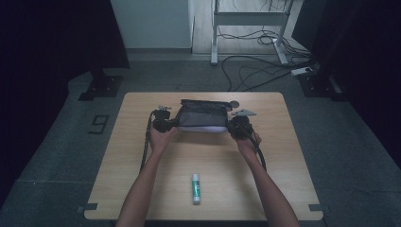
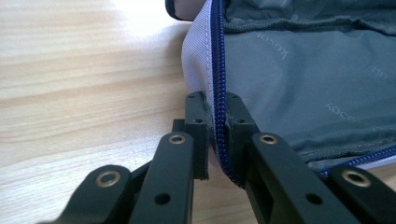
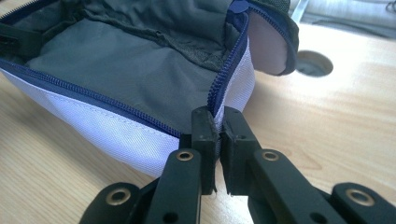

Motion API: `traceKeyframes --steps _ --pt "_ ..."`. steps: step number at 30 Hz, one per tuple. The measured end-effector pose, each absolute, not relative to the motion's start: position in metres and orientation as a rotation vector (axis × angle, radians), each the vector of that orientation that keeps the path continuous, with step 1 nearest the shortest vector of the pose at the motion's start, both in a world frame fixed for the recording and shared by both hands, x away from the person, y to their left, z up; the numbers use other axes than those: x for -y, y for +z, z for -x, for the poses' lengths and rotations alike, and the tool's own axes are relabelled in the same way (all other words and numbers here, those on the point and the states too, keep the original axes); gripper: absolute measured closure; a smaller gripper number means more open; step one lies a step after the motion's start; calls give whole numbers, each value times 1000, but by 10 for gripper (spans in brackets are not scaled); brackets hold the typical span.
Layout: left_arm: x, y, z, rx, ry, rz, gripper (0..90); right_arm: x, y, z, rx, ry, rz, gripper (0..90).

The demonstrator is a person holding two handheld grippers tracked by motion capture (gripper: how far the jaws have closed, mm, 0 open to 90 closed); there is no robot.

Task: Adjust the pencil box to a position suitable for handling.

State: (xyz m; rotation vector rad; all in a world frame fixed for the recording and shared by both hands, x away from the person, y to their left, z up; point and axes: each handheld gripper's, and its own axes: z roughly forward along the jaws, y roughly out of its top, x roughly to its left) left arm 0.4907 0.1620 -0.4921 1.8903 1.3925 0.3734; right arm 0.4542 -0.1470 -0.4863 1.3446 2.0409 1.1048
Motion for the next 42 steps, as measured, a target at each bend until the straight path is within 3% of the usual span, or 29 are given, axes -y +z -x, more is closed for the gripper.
traceKeyframes --steps 26,42 --pt "-182 -433 -445 -1289 423 -1876 830 141 -433 -408 -1989 1249 -1205 839" --pt "-188 -439 -426 -1257 407 -1891 829 140 -443 -392 -2005 1272 -1227 839"
